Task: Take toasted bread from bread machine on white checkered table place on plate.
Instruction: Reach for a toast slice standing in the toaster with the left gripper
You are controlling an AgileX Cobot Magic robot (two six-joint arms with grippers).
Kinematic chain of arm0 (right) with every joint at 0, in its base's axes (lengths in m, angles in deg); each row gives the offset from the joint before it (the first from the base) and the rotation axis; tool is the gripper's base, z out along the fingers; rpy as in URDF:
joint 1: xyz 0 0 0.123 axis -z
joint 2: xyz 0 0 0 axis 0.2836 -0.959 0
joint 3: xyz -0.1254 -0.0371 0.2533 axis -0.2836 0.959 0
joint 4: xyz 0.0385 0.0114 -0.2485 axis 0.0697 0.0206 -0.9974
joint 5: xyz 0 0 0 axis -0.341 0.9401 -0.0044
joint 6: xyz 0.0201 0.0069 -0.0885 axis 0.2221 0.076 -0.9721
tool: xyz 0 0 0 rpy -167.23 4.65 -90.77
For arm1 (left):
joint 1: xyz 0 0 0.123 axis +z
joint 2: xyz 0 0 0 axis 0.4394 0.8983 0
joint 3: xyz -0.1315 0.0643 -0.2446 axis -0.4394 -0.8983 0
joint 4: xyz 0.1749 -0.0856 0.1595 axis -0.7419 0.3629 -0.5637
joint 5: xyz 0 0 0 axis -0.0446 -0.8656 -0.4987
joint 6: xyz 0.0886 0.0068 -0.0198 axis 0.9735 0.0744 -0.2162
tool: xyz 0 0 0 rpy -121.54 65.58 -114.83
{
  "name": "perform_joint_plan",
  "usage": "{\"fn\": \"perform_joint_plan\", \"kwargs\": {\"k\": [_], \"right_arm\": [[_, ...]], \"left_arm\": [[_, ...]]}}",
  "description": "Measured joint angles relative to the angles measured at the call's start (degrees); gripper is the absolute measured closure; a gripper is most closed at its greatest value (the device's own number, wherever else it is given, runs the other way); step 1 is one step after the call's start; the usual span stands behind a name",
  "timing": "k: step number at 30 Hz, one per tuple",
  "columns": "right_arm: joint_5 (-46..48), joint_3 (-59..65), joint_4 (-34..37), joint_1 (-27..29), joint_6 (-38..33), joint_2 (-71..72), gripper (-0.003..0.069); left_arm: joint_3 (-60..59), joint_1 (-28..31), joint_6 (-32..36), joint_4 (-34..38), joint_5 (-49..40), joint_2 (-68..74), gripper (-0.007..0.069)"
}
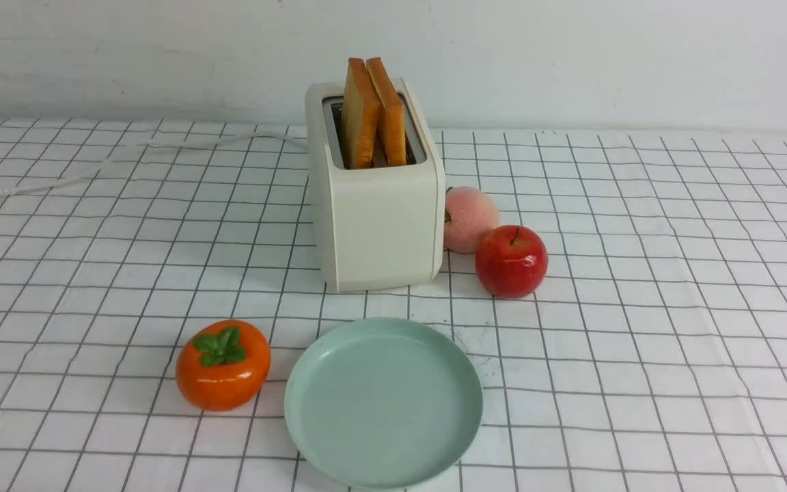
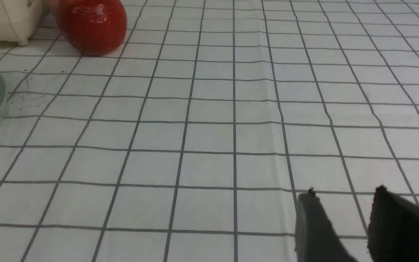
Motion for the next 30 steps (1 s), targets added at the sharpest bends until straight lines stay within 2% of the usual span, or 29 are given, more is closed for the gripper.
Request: {"fn": "perform_joint_plan", "kwargs": {"k": [30], "right_arm": [[0.00,0.00,0.00,0.00,0.00,0.00,0.0419]], "left_arm": [[0.00,0.00,0.00,0.00,0.00,0.00,0.0561]]}}
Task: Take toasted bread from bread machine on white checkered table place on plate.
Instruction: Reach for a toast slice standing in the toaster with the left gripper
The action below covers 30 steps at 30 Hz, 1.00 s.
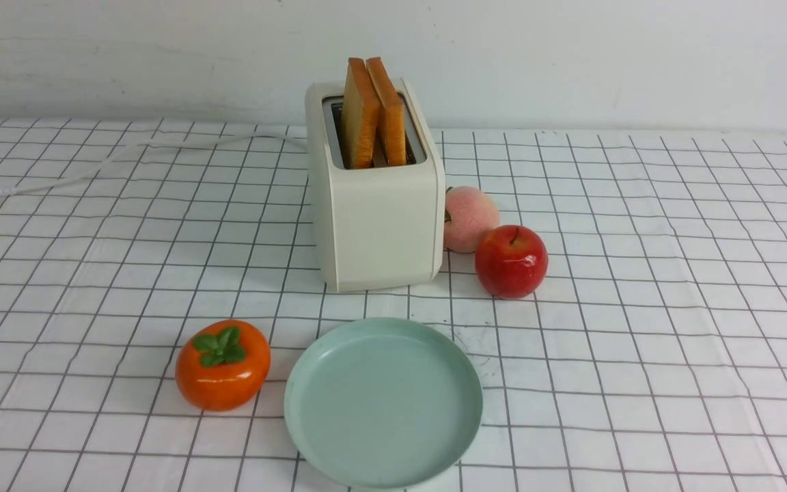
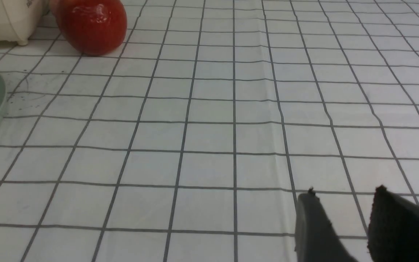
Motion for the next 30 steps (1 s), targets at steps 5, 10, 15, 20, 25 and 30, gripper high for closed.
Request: {"fn": "perform_joint_plan", "kwargs": {"k": [5,10,15,20,25,30], "right_arm": [[0.00,0.00,0.00,0.00,0.00,0.00,0.0419],[0.00,0.00,0.00,0.00,0.00,0.00,0.0419],[0.00,0.00,0.00,0.00,0.00,0.00,0.0419],[0.00,0.00,0.00,0.00,0.00,0.00,0.0419],[0.00,0.00,0.00,0.00,0.00,0.00,0.0419],[0.00,0.00,0.00,0.00,0.00,0.00,0.0419]], "left_arm": [[0.00,0.00,0.00,0.00,0.00,0.00,0.0556],[0.00,0.00,0.07,-0.10,0.17,0.00,0.0550],[0.00,0.00,-4.45,6.59,6.32,0.00,0.0550],[0.00,0.00,-14.16,23.08,13.57,0.00,0.0549],[0.00,0.00,-15.15,27.11,19.81,0.00,0.0543],[10.79,0.00,-11.10,23.36,8.51,3.63,0.0561]]}}
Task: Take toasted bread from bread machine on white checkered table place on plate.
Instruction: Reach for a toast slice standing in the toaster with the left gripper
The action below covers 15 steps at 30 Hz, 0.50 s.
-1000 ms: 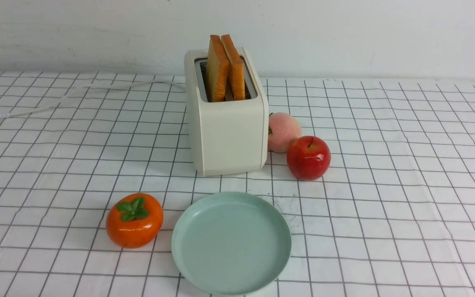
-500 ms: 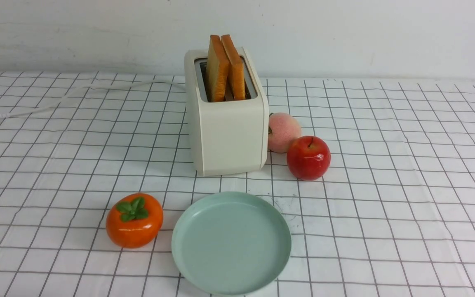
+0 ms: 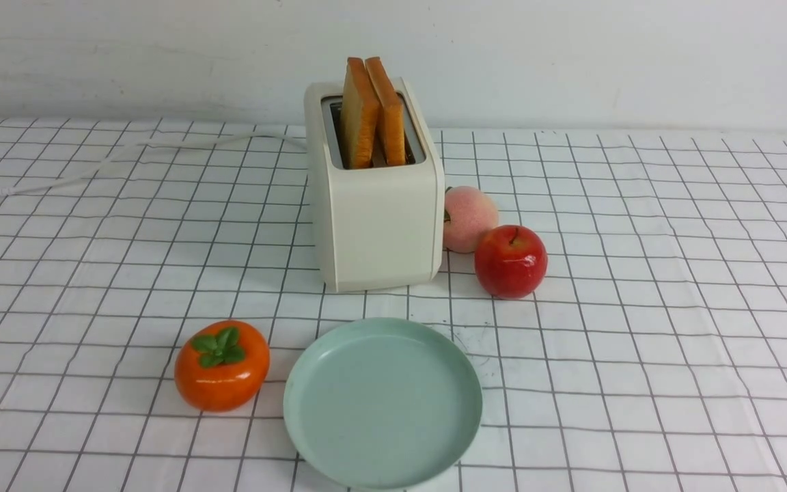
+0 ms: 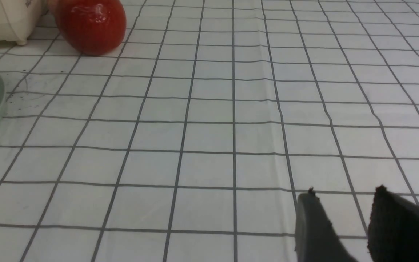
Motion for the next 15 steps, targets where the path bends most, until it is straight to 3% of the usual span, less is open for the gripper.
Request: {"fn": "perform_joint_plan", "kwargs": {"k": [5,8,12,15], "right_arm": [[0.00,0.00,0.00,0.00,0.00,0.00,0.0419],[0.00,0.00,0.00,0.00,0.00,0.00,0.0419],[0.00,0.00,0.00,0.00,0.00,0.00,0.0419],[0.00,0.00,0.00,0.00,0.00,0.00,0.0419]], "left_arm": [[18.32,0.00,4.88,-9.72,-19.56,14.57,0.0636],[28.83,0.00,6.03,-16.23,-32.33,27.06,0.0638],[36.78,-0.86,7.70,-19.19,-38.51,39.30,0.0638],[40.75,-4.92,8.09,-19.94,-38.75,48.05,0.0638]]}}
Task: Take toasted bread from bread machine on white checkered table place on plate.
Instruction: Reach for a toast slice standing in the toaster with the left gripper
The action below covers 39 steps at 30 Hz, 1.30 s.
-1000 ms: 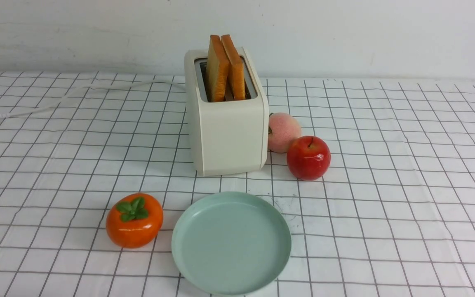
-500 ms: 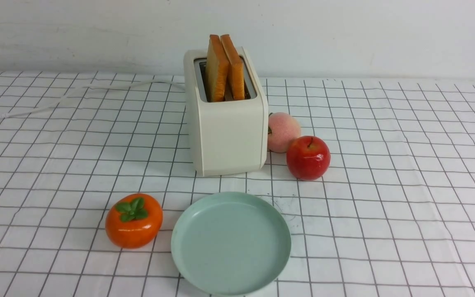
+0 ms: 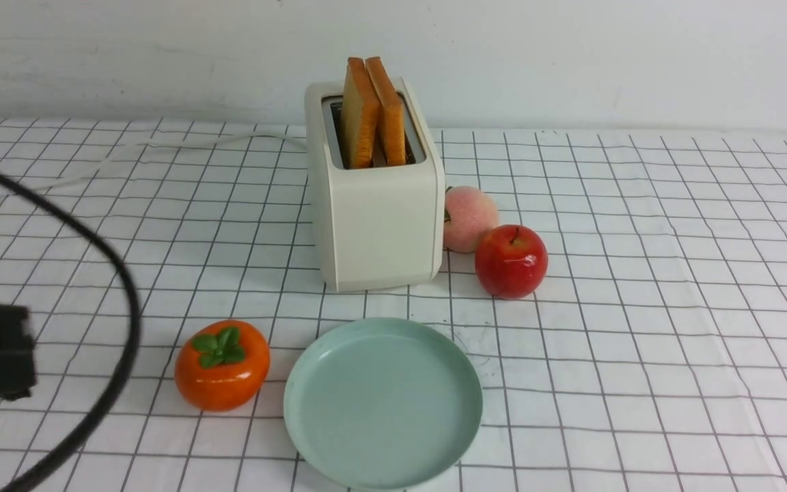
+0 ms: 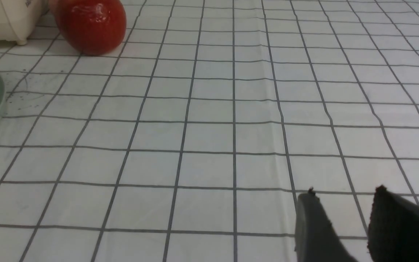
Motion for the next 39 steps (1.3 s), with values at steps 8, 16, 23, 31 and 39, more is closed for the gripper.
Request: {"fn": "perform_joint_plan", "kwargs": {"k": [8,16,23,31,39], "right_arm": [[0.00,0.00,0.00,0.00,0.00,0.00,0.0419],[0.00,0.00,0.00,0.00,0.00,0.00,0.0419],[0.00,0.00,0.00,0.00,0.00,0.00,0.0419],[0.00,0.00,0.00,0.00,0.00,0.00,0.0419],[0.00,0.00,0.00,0.00,0.00,0.00,0.0419]], "left_arm": [[14.10,-15.37,-4.68,-6.75,2.30,19.84,0.0638],[35.96,-18.78,-6.47,-11.32,3.28,35.79,0.0605],[51.31,-18.78,-6.52,-13.16,1.45,49.38,0.0384],[54.42,-18.78,-6.52,-13.75,3.94,55.69,0.0259],[54.42,-18.78,-6.52,-18.97,13.42,58.82,0.0253]]}}
